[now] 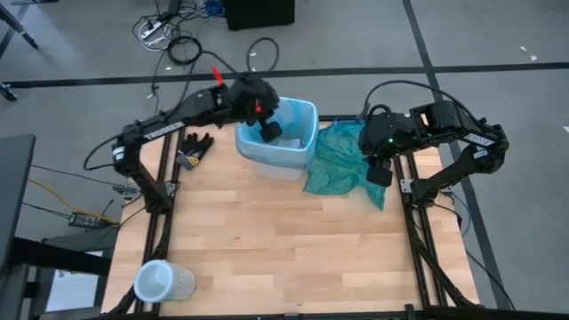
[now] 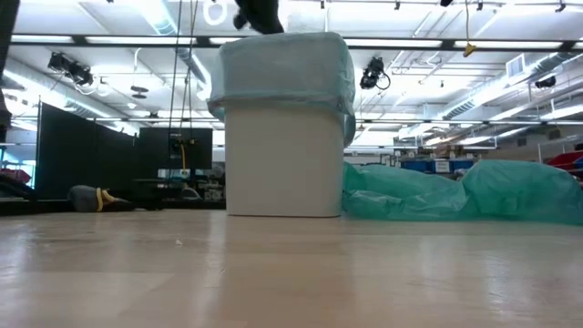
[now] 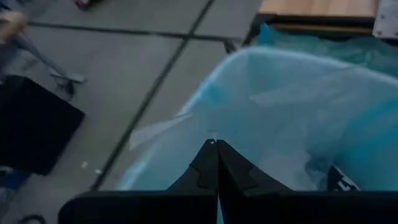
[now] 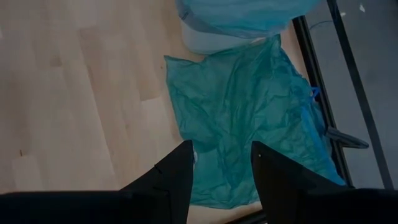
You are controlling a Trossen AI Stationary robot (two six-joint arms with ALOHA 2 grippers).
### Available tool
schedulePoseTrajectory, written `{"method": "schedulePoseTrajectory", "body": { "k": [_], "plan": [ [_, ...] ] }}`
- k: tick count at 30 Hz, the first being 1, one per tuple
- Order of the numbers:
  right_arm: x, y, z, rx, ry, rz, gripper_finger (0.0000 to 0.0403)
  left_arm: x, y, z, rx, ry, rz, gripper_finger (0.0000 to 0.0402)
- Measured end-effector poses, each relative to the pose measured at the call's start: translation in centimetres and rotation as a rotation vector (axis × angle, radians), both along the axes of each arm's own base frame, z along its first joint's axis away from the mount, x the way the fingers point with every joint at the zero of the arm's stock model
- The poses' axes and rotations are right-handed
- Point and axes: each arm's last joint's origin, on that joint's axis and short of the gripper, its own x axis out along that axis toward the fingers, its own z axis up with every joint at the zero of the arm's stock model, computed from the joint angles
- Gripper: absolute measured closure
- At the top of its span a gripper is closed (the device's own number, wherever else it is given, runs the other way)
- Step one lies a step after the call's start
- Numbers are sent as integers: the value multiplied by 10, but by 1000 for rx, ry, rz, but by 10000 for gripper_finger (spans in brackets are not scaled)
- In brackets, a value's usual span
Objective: Place trash/remove bag and relplace
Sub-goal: Put the transparent plastic into the trash bin, then remove the blue plastic trash bag from the trash bin
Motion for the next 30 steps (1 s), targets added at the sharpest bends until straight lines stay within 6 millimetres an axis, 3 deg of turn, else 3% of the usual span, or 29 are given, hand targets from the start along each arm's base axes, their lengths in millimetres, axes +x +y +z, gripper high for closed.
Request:
{"method": "schedulePoseTrajectory", "body": {
  "k": [6,11,17,20,23,26,30],
  "plan": [
    [0,1,0,39,2,25,254,14,8,-17,-36,28,12,395],
    [0,5,-1,116,7,82,253,12,12,-18,-90,19,-18,358],
    [0,7,-1,100,9,94,255,7,18,-21,-330,-58,-70,304],
    [-1,5,-1,69,17,73,255,3,15,-9,-458,-132,-102,289],
    [-3,4,-2,24,44,45,257,-18,4,32,-490,-280,-140,286],
    [-7,3,-2,19,31,41,259,-57,-12,75,-433,-404,-123,288],
    [-21,3,-3,42,17,22,259,-121,-38,96,-316,-395,95,296]
  ]
}}
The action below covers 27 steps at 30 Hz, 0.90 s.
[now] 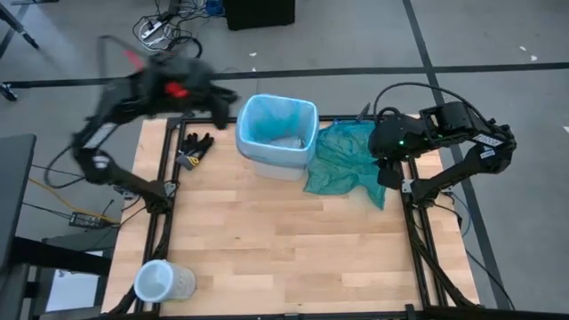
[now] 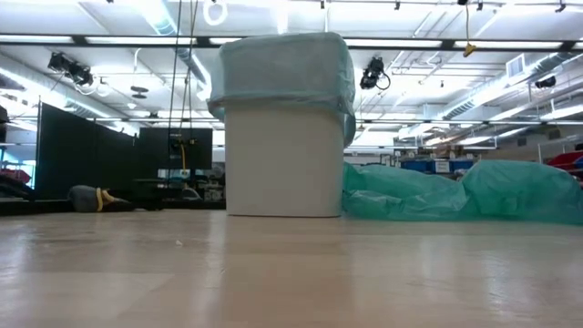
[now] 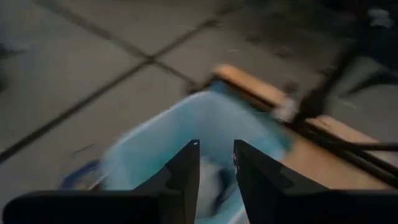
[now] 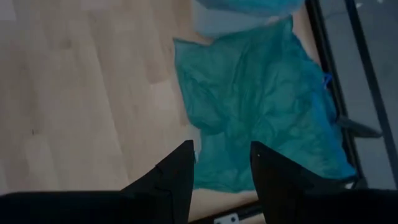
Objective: Place trash/remove bag and relplace
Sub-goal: Remove the blue plastic trash bag from the trash bin
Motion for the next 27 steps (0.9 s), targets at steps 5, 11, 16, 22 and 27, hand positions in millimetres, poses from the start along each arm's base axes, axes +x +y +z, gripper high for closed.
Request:
{"method": "schedulePoseTrajectory", "body": {
  "k": [5,11,16,22,27],
  "plan": [
    [-13,-1,-7,3,-28,-43,260,-51,-25,-6,-57,-91,188,297],
    [-13,-2,-17,34,-80,-90,260,-47,-35,-71,-208,-122,214,297],
    [-7,-1,-25,58,-92,-98,261,-45,-45,-126,-339,-300,195,297],
    [1,0,-34,95,-96,-103,261,-52,-56,-187,-493,-451,207,297],
    [1,1,-38,108,-89,-116,261,-45,-59,-233,-600,-591,242,297]
  ]
}}
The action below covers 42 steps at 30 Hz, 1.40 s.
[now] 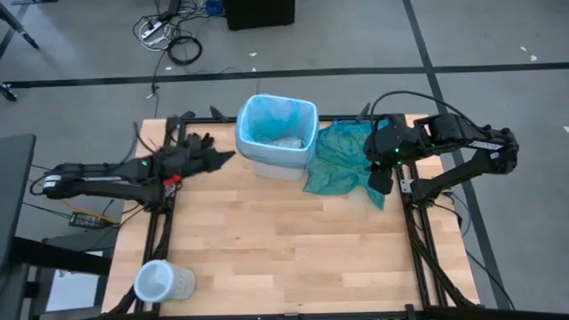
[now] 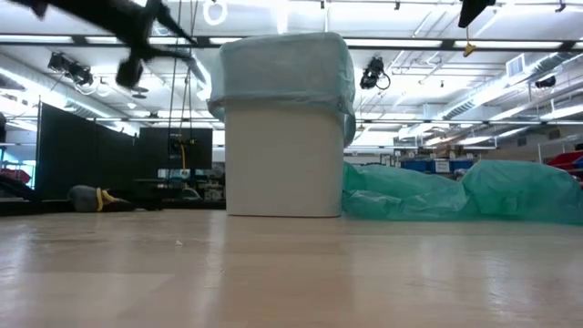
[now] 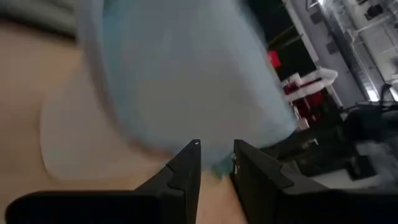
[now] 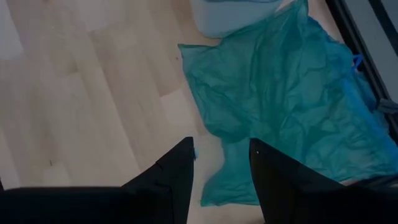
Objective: Place trash/remove bag and relplace
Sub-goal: Remove the blue plastic trash bag from the trash bin
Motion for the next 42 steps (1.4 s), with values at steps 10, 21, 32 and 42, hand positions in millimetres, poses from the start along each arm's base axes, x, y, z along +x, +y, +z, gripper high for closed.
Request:
{"method": "schedulePoseTrajectory", "body": {
  "k": [10,21,32,42],
  "plan": [
    [3,0,2,3,-34,2,261,2,-9,-56,-110,-218,43,298],
    [4,0,3,8,-53,-3,261,11,-14,-73,-97,-148,139,298],
    [5,0,3,8,-62,-4,261,34,-15,-83,-108,-186,129,298],
    [5,0,3,8,-61,-4,261,41,-14,-85,-103,-228,151,298]
  ]
}}
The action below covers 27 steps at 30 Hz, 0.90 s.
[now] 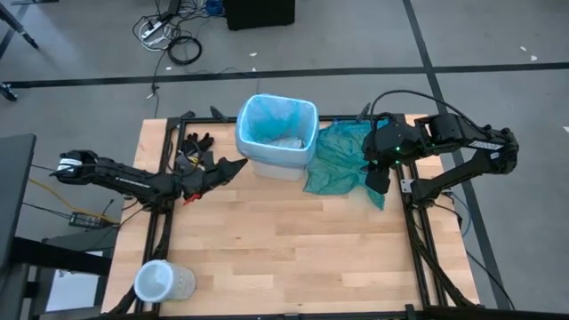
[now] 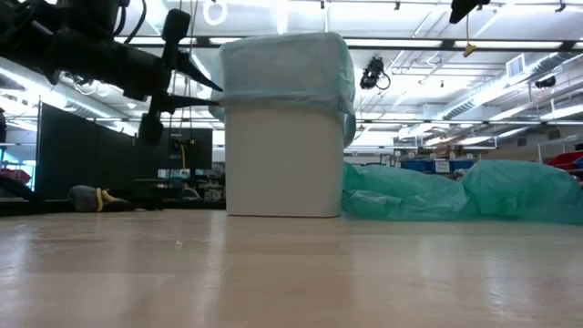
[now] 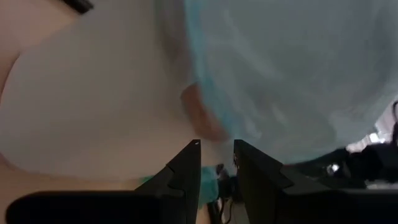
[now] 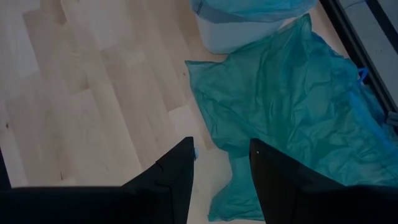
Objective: Place trash/remove bag and relplace
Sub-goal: Remove the blue plastic trash bag from the trash bin
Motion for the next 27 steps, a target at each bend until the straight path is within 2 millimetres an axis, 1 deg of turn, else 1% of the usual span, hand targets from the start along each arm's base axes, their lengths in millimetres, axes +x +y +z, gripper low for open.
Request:
{"method": "schedulePoseTrajectory", "body": {
  "k": [4,27],
  "plan": [
    [0,0,0,0,0,0,261,-1,1,2,7,-15,54,298],
    [0,0,0,-5,0,7,261,2,2,-5,5,26,77,297]
  ]
}}
